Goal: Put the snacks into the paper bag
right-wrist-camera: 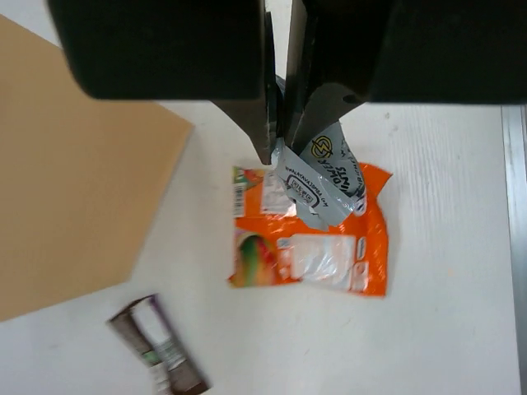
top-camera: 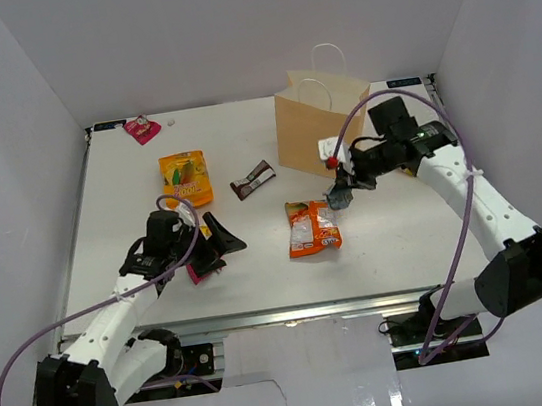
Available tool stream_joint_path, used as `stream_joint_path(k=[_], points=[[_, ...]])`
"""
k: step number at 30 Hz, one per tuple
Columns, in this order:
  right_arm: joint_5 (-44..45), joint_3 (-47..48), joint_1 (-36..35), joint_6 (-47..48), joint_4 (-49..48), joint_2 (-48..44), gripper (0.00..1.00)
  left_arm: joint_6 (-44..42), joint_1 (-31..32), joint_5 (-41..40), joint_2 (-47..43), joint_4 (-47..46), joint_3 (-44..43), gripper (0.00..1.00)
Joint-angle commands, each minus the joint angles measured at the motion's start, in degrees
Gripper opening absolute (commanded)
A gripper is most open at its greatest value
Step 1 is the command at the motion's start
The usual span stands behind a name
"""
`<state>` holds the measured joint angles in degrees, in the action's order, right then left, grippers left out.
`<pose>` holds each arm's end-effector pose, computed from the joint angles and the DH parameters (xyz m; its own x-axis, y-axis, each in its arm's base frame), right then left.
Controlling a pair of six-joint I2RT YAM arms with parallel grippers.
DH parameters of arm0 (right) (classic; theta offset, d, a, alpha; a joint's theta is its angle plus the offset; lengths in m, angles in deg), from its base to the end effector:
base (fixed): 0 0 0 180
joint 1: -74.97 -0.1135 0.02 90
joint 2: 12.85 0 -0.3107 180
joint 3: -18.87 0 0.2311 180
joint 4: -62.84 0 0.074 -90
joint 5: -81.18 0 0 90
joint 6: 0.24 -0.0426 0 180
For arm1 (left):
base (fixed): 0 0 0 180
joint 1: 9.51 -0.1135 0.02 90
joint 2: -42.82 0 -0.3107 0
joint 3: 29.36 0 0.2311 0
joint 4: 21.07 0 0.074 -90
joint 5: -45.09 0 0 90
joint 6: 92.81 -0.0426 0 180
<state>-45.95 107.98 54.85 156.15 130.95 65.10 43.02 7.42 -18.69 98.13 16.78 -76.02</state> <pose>0.2172 0.1070 0.3716 0.2193 -0.6977 -0.6820 -0.9548 -0.0097 -0.2971 0.1370 -0.0614 0.2528 -0.8796 -0.4049 -0.2498 -0.1130 0.6878 -0.7170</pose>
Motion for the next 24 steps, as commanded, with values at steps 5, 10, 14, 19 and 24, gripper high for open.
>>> stream_joint_path(k=[5,10,14,19,24], points=[[-2.3,18.6,10.3,-40.2,-26.5,-1.8,0.08,0.2,7.5,-4.4,8.3,-6.3,-5.0,0.98],[13.5,25.9,11.9,-54.7,-35.6,2.8,0.08,-0.8,12.3,-6.5,14.3,-7.8,-9.2,0.98],[23.4,24.1,11.9,-58.8,-40.4,5.0,0.08,-1.8,15.7,-8.1,20.5,-8.6,-12.4,0.98],[24.4,21.3,11.9,-58.7,-42.6,7.7,0.08,-4.3,18.8,-9.8,27.0,-8.3,-17.9,0.97],[22.6,17.6,11.4,-58.4,-43.9,8.2,0.19,-6.7,20.2,-11.7,33.6,-6.2,-23.7,0.96]])
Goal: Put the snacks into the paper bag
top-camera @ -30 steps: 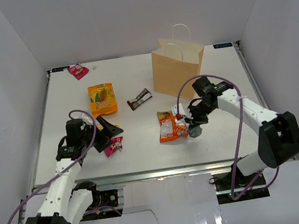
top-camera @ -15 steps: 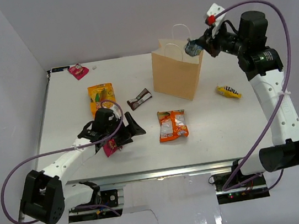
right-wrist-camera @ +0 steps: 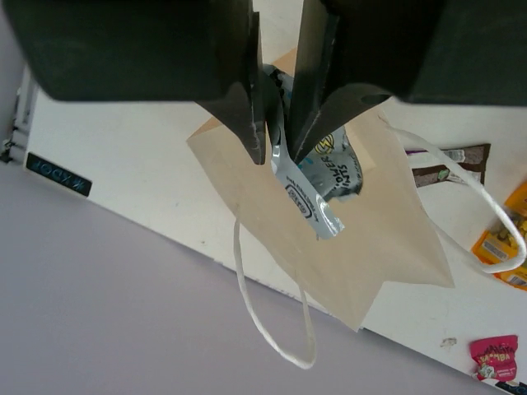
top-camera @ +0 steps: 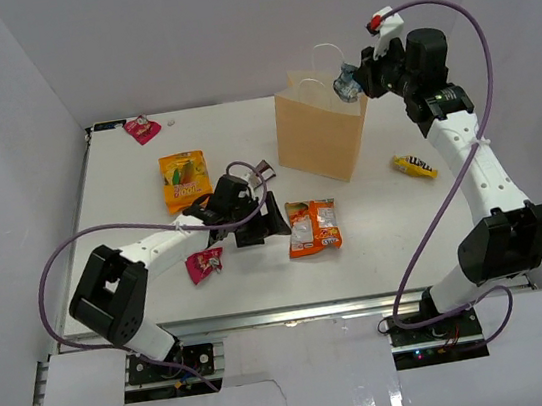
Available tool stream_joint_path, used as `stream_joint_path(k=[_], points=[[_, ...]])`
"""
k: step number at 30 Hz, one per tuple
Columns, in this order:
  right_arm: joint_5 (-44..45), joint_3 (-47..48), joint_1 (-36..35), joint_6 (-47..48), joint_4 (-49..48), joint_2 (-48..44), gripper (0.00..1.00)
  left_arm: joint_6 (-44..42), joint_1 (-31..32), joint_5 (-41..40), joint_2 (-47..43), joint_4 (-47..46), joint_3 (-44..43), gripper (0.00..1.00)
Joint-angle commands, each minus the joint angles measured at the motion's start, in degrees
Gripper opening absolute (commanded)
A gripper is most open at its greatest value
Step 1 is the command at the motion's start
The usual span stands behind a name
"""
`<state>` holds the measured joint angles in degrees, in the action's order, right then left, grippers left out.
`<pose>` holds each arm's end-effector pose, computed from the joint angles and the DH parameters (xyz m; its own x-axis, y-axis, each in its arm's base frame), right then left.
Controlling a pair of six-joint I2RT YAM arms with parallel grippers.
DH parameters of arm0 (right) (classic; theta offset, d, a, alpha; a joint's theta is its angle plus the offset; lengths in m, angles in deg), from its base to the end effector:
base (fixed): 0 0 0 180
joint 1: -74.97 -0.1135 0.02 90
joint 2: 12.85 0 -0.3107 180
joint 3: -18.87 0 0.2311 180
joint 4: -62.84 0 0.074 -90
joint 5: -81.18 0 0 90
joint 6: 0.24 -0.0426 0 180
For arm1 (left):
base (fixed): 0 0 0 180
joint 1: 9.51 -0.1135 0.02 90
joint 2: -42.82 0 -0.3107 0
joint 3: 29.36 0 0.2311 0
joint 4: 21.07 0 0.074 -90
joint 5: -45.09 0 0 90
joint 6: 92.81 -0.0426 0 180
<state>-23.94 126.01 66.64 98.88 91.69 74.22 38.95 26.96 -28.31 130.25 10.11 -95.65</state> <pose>0.3298 0.0595 0.4855 -0.0865 -0.1673 -0.9821 -0.4139 0.9027 -0.1173 0.2274 -0.1832 0.2497 -0.9477 -0.0932 -0.3054 0.1058 0.8107 -0.5758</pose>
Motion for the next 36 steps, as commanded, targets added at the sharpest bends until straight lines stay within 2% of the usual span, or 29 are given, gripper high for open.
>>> stream_joint_path(k=[1,2,5,6,10,12,14,16,18,22,25,28,29,32,33,35,36], points=[[0.4,-0.6,-0.4,-0.9,-4.2,-0.9,0.23,-3.3,1.1,-2.3,2.4,0.8,-5.0,0.96],[0.1,-0.8,-0.4,-0.8,-4.0,-0.9,0.34,-3.5,1.4,-2.4,3.3,1.4,-6.6,0.95],[-0.7,-2.4,-0.4,-0.2,-3.7,-2.2,0.51,-4.1,2.6,-2.8,6.2,2.2,-8.7,0.95],[-0.8,-3.2,-0.4,-0.1,-3.8,-2.9,0.6,-4.2,2.8,-3.1,6.9,2.4,-9.0,0.94],[-1.9,-4.3,0.2,-0.1,-1.9,-5.3,0.76,-4.5,4.4,-3.8,10.8,3.0,-10.8,0.93],[-7.4,-5.0,1.8,1.5,0.4,-7.6,0.87,-4.7,4.9,-4.6,12.1,3.7,-12.4,0.93],[-16.0,-7.7,3.1,3.6,2.2,-9.5,0.93,-4.7,5.5,-6.2,14.2,4.5,-13.5,0.93],[-21.2,-12.5,4.3,6.2,3.9,-12.9,0.94,-4.1,5.5,-6.8,16.5,4.8,-15.1,0.93],[-22.8,-16.4,4.7,8.0,5.1,-16.2,0.94,-3.4,5.7,-6.4,18.1,4.7,-16.3,0.93],[-25.1,-27.5,6.0,9.2,5.2,-21.7,0.94,-2.0,6.0,-4.4,22.1,4.4,-20.8,0.87],[-26.3,-31.1,6.8,9.2,5.4,-25.1,0.94,-0.5,6.2,-3.3,24.9,4.0,-22.9,0.83],[-26.6,-34.0,7.6,9.3,5.6,-27.5,0.94,1.3,6.3,-3.6,27.3,4.2,-23.5,0.71],[-26.7,-34.8,7.6,9.3,5.8,-28.2,0.94,1.7,6.3,-3.8,27.5,4.2,-23.4,0.62],[-27.1,-35.7,9.5,9.9,6.7,-29.1,0.94,2.4,6.5,-3.9,28.0,4.1,-22.7,0.47],[-27.1,-36.4,9.5,10.0,6.9,-29.1,0.94,2.2,6.4,-3.9,27.7,4.1,-22.6,0.32],[-27.5,-37.1,9.7,10.9,7.7,-29.6,0.94,1.0,6.4,-5.0,26.3,3.6,-22.0,0.13],[-28.0,-37.6,9.7,11.3,8.2,-29.7,0.94,0.2,6.5,-5.5,25.4,2.9,-21.7,0.1]])
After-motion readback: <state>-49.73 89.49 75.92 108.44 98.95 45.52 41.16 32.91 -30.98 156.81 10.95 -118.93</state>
